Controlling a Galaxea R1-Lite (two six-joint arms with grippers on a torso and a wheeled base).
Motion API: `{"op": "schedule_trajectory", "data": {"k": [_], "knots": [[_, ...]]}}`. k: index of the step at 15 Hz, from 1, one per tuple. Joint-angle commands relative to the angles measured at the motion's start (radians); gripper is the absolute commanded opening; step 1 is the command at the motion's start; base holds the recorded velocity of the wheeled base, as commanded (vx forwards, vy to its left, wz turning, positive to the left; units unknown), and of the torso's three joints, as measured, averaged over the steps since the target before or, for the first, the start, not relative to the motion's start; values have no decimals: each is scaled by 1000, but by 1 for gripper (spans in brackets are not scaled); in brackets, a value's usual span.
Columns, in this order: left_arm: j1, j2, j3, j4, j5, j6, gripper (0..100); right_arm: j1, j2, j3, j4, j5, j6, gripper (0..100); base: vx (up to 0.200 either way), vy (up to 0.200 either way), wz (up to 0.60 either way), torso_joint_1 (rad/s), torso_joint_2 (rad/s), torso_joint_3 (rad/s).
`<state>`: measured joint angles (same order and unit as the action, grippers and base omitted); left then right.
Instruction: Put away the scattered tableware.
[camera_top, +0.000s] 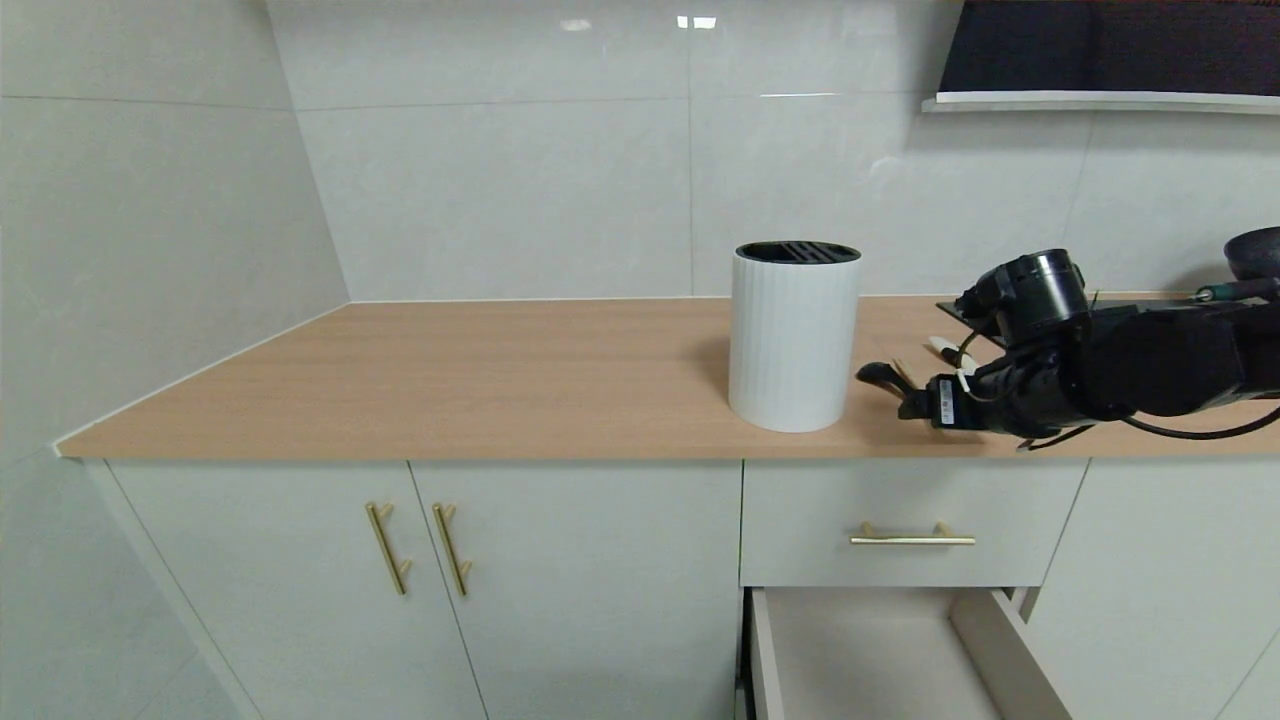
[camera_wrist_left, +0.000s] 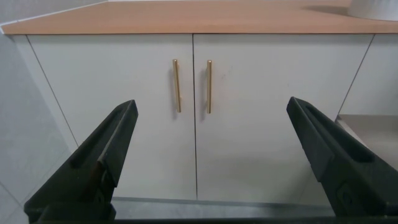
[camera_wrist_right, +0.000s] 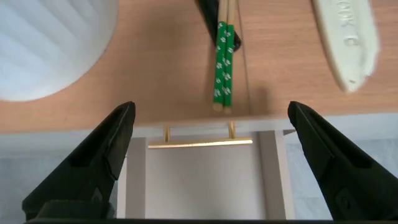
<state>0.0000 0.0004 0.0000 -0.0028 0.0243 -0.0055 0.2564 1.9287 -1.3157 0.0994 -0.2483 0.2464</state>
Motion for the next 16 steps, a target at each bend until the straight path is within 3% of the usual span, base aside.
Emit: {"op": "schedule_trajectory", "data": {"k": [1, 7, 8, 16], "knots": [[0, 0, 0, 0, 0, -1, 100, 0, 46, -7, -3, 0, 2, 100, 0, 0, 0, 0, 0, 0], [0, 0, 0, 0, 0, -1, 100, -12, 69, -23, -3, -2, 4, 100, 0, 0, 0, 0, 0, 0], [0, 0, 0, -2, 0, -1, 100, -12, 70, -23, -3, -2, 4, 0, 0, 0, 0, 0, 0, 0], [0, 0, 0, 0, 0, -1, 100, -12, 6, -11, 3, -9, 10, 0, 0, 0, 0, 0, 0, 0]]}}
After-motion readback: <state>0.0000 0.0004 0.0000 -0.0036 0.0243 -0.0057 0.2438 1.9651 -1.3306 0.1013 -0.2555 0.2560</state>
